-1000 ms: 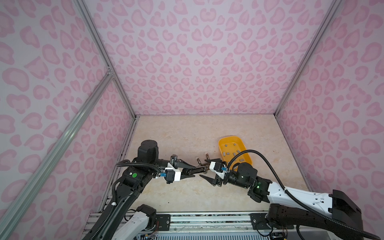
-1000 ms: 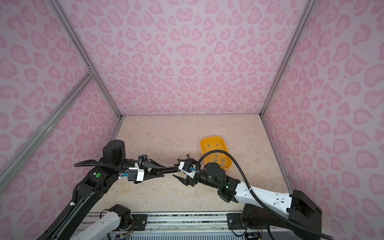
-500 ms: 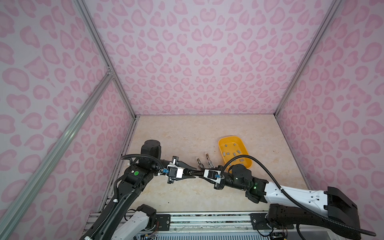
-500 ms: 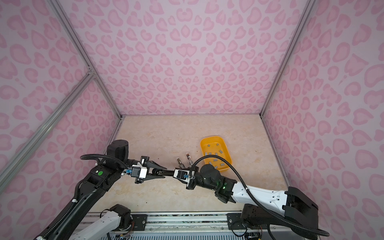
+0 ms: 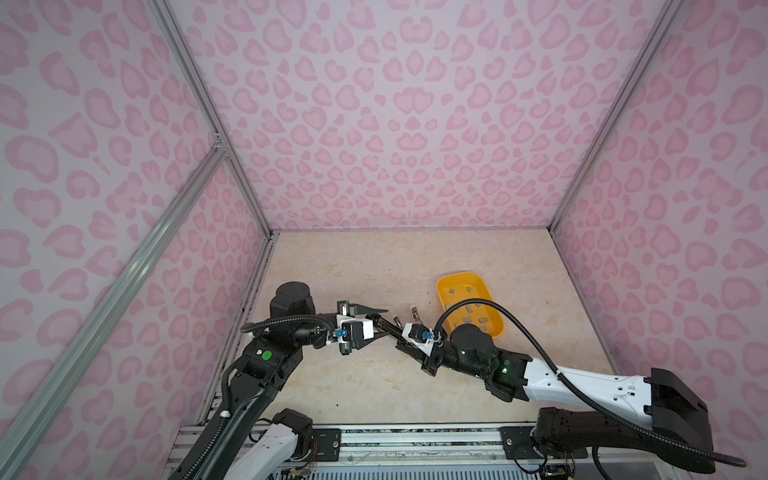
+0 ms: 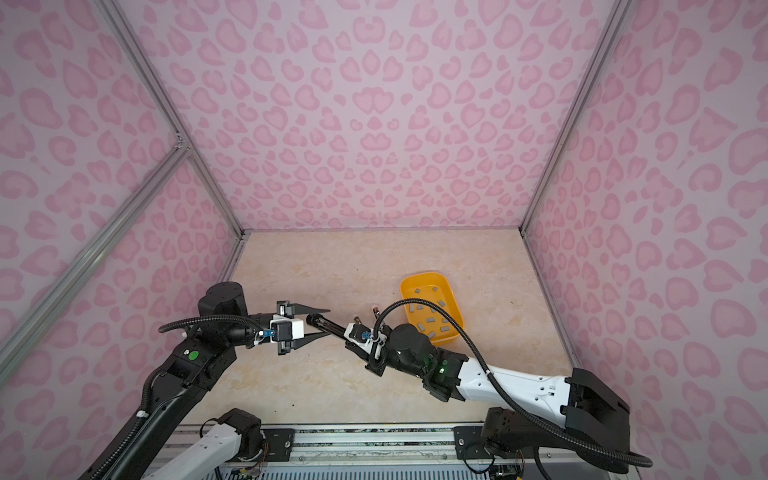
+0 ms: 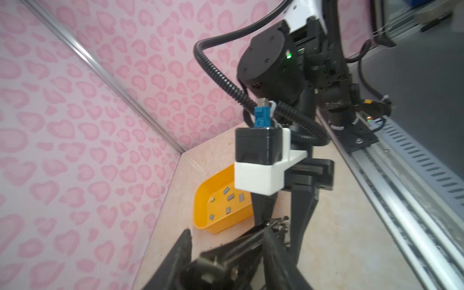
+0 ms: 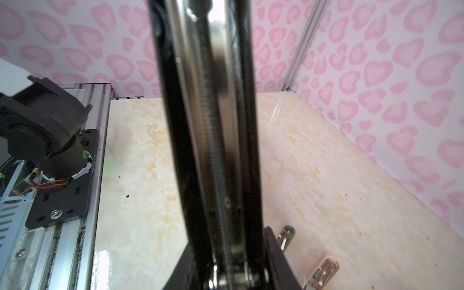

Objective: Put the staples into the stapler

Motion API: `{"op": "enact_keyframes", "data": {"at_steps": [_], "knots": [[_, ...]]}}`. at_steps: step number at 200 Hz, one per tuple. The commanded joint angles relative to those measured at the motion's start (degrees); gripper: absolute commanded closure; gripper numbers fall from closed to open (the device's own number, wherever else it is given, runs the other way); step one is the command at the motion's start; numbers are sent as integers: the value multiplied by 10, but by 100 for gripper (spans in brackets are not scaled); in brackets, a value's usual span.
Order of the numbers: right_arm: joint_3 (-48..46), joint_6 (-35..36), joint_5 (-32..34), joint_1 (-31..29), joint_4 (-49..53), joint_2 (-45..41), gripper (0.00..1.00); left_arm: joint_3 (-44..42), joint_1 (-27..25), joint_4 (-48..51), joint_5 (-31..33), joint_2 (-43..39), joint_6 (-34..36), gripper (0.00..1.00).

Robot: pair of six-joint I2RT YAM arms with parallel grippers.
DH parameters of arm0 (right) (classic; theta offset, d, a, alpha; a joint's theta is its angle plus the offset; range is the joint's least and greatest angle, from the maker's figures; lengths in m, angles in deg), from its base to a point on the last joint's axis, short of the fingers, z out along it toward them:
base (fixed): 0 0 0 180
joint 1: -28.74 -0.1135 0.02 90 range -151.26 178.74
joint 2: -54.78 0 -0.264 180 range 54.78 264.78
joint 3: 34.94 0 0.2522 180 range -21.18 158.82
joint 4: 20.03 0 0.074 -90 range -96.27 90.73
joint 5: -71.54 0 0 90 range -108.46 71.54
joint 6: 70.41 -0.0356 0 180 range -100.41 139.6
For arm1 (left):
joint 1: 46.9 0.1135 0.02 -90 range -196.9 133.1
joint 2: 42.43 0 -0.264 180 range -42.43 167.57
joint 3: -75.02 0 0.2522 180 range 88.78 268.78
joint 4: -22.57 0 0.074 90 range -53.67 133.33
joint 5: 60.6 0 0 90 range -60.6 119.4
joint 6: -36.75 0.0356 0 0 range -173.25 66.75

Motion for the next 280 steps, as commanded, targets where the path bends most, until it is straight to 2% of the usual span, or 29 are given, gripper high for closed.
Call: {"op": "enact_keyframes", "data": {"at_steps": [1,30,45,68,85,96,110,117,120,132,142,170,206,229,249,261,280], "knots": [[10,-128,102,-7,50,5,100,8,5,-115,82,-13,-58,52],[23,-231,171,-21,101,25,100,25,6,-164,179,-24,-151,48],[37,-265,204,-35,117,51,100,38,6,-182,260,-32,-218,46],[87,-309,227,-49,156,123,100,70,5,-194,445,-40,-401,42],[130,-314,205,-52,162,185,100,105,6,-152,552,-43,-545,32],[168,-315,209,-52,189,226,100,121,6,-102,574,-49,-619,29],[207,-311,214,-52,208,270,100,112,6,-52,567,-66,-694,27],[223,-313,220,-52,216,290,100,95,6,-32,550,-79,-721,19],[231,-319,223,-51,220,299,100,85,6,-25,542,-84,-727,16],[254,-322,223,-51,225,329,100,28,6,-29,497,-109,-738,16],[274,-322,221,-52,233,351,100,-21,6,-30,488,-123,-743,14],[324,-330,219,-50,259,410,100,-121,5,10,573,-146,-775,16],[363,-328,228,-44,278,454,100,-197,6,56,656,-210,-778,15],[381,-329,230,-37,284,477,100,-262,6,50,680,-266,-770,9],[390,-332,223,-32,281,494,100,-289,6,60,708,-293,-767,8],[399,-333,217,-29,281,506,97,-303,6,58,718,-301,-757,8],[411,-334,214,-29,281,521,91,-312,7,73,762,-309,-793,4]]}}
